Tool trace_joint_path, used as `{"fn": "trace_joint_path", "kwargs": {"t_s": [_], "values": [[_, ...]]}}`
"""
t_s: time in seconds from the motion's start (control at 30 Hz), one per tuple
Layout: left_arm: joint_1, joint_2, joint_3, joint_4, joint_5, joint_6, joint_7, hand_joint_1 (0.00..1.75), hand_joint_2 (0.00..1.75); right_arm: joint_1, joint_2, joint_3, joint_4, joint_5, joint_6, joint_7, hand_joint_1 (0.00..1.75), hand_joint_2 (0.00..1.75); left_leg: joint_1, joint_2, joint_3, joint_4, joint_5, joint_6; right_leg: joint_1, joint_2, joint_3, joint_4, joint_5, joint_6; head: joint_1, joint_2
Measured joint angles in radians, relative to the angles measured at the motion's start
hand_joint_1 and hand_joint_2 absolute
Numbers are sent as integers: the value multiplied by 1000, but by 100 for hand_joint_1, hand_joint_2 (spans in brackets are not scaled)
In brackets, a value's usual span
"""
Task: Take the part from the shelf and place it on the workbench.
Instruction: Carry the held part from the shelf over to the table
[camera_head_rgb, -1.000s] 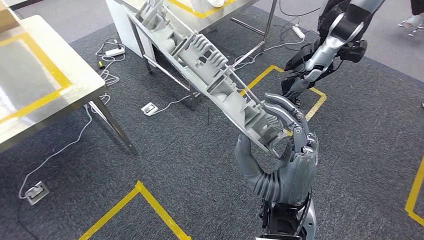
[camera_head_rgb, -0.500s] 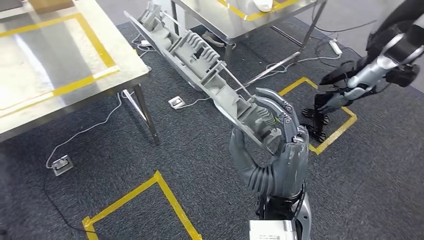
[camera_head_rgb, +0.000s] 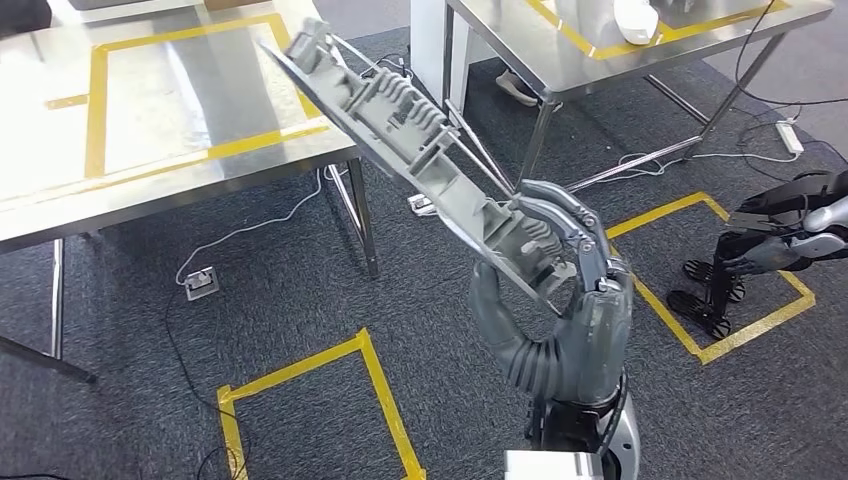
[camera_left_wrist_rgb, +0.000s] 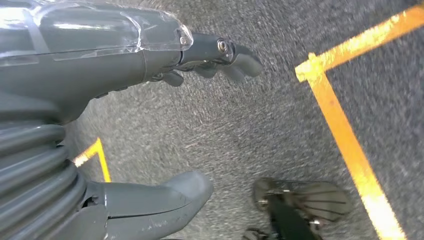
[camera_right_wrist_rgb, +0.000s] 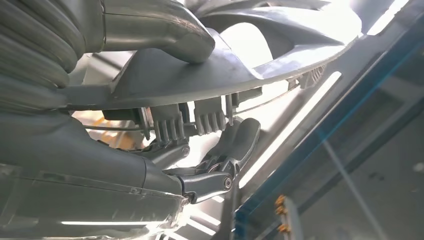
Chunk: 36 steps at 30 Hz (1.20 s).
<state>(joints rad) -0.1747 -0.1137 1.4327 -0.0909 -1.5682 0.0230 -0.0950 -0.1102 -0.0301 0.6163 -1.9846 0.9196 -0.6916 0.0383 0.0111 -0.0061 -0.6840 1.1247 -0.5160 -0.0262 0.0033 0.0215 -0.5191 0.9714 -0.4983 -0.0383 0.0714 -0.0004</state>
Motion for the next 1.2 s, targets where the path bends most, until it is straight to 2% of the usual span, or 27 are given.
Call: {"fn": "trace_joint_path", "kwargs": {"t_s": [0.03,0.07,0.1,0.13,0.17,0.2,0.23,0.27,0.3,0.33,0.37,0.4,0.47,0.53,0.57,0.6,0.63,0.67,0.73,0.77,0.8,0.83,0.87,0.93,1.0,1.07,1.2], "values": [[-2,2,0,0,0,2,-2,0,175,1,0,0,-1,-3,0,-9,175,175,4,16,-27,59,-33,-6,0,-15,0,-1,0,0,-9,0],[-3,4,0,0,0,3,-2,0,175,3,1,0,-1,-6,0,-17,175,175,8,16,-52,117,-57,-12,-1,-31,0,1,-1,2,-15,0],[-2,7,0,0,0,3,0,0,175,5,1,0,-1,-8,0,-22,175,175,11,14,-65,152,-65,-18,-2,-47,0,3,-3,5,-21,0],[-1,10,0,0,0,4,3,0,175,7,1,0,-1,-10,0,-25,175,175,13,13,-60,152,-55,-23,-4,-61,0,6,-6,9,-26,0],[0,14,0,0,0,3,5,0,175,8,1,-1,-1,-10,0,-28,175,175,15,18,-35,112,-29,-27,-6,-75,0,10,-10,14,-29,0],[1,17,0,0,0,4,6,0,175,8,2,-1,-1,-11,0,-29,175,175,15,35,3,46,-1,-30,-8,-87,0,16,-15,20,-32,0],[1,18,0,0,0,4,6,0,175,8,3,0,-1,-11,0,-30,175,175,13,63,39,-13,18,-28,-7,-97,-1,22,-21,27,-34,0],[0,20,0,0,0,4,7,0,175,8,4,0,-1,-12,0,-31,175,175,10,85,63,-57,29,-20,-5,-105,-1,28,-27,33,-35,0],[0,20,-1,0,0,4,9,0,175,8,5,0,-1,-14,0,-33,175,175,6,101,72,-77,29,-10,-3,-111,0,33,-31,39,-33,0],[1,20,-1,0,0,4,12,0,175,8,6,0,-2,-16,0,-35,175,175,3,103,71,-76,27,2,-1,-117,1,34,-33,43,-31,0],[1,20,-1,0,0,4,16,0,175,8,7,1,-2,-18,0,-37,175,175,2,92,68,-78,29,12,-2,-124,3,34,-34,47,-29,0],[1,21,-1,0,0,3,21,0,175,9,8,1,-2,-19,0,-39,175,175,2,82,67,-79,31,20,-4,-125,4,36,-38,52,-26,0],[-1,20,-1,0,0,3,29,0,175,11,9,1,-2,-20,0,-45,175,175,5,57,64,-81,36,31,-10,-92,-9,73,-73,60,-22,0],[-4,20,-1,0,0,2,38,0,175,18,9,1,-2,-20,0,-51,175,175,5,29,62,-82,39,39,-12,-45,-56,189,-141,64,-11,0],[-4,20,-2,0,0,2,42,0,175,22,9,1,-2,-20,0,-53,175,175,3,13,61,-82,40,42,-12,-34,-86,258,-170,64,-5,0],[-4,19,-2,0,0,2,46,0,175,27,9,0,-1,-21,0,-55,175,175,1,-2,60,-82,41,44,-12,-29,-109,307,-183,62,0,0],[-3,19,-2,0,0,1,48,0,175,30,9,0,-1,-23,0,-58,175,175,-2,-19,60,-82,42,45,-11,-26,-118,323,-176,57,5,0],[-3,19,-2,0,0,1,49,0,175,33,9,0,-1,-24,0,-61,175,175,-5,-33,61,-81,43,47,-10,-23,-110,298,-148,50,8,0],[-2,18,-2,0,0,1,46,0,175,35,9,0,-1,-29,0,-69,175,175,-10,-56,62,-82,46,49,-2,-12,-63,175,-70,25,15,0],[-1,16,-2,0,0,2,43,0,175,35,10,-1,-1,-33,0,-76,175,175,-11,-64,62,-81,47,49,2,-8,-41,117,-42,13,15,0],[0,15,-2,0,0,2,40,0,175,35,11,-1,-2,-39,0,-85,175,175,-11,-70,60,-81,49,46,6,-5,-26,79,-28,5,16,0],[2,13,-2,0,0,2,36,0,175,36,13,-1,-2,-45,0,-94,175,175,-10,-72,57,-81,51,42,9,-3,-21,61,-27,-1,17,0],[4,13,-2,0,0,2,32,0,175,36,16,-1,-2,-51,0,-104,175,175,-11,-71,54,-80,51,39,9,-3,-19,51,-26,1,17,0],[6,13,-2,0,0,3,25,0,175,38,23,-2,-2,-57,0,-118,175,175,-12,-62,52,-82,47,47,7,-1,-17,38,-29,30,14,0],[7,13,-2,0,0,3,21,0,175,41,28,-2,-2,-60,0,-126,175,175,-12,-51,56,-85,46,52,7,4,-15,33,-30,45,4,0],[7,13,-2,0,0,3,20,0,175,43,32,-3,-2,-60,0,-129,175,175,-11,-44,60,-87,47,45,8,9,-14,33,-28,33,-3,0],[7,13,-2,0,0,2,24,0,175,50,35,-4,-2,-60,0,-131,175,175,-12,-33,65,-91,48,42,8,19,-13,34,-26,32,-18,0]]}}
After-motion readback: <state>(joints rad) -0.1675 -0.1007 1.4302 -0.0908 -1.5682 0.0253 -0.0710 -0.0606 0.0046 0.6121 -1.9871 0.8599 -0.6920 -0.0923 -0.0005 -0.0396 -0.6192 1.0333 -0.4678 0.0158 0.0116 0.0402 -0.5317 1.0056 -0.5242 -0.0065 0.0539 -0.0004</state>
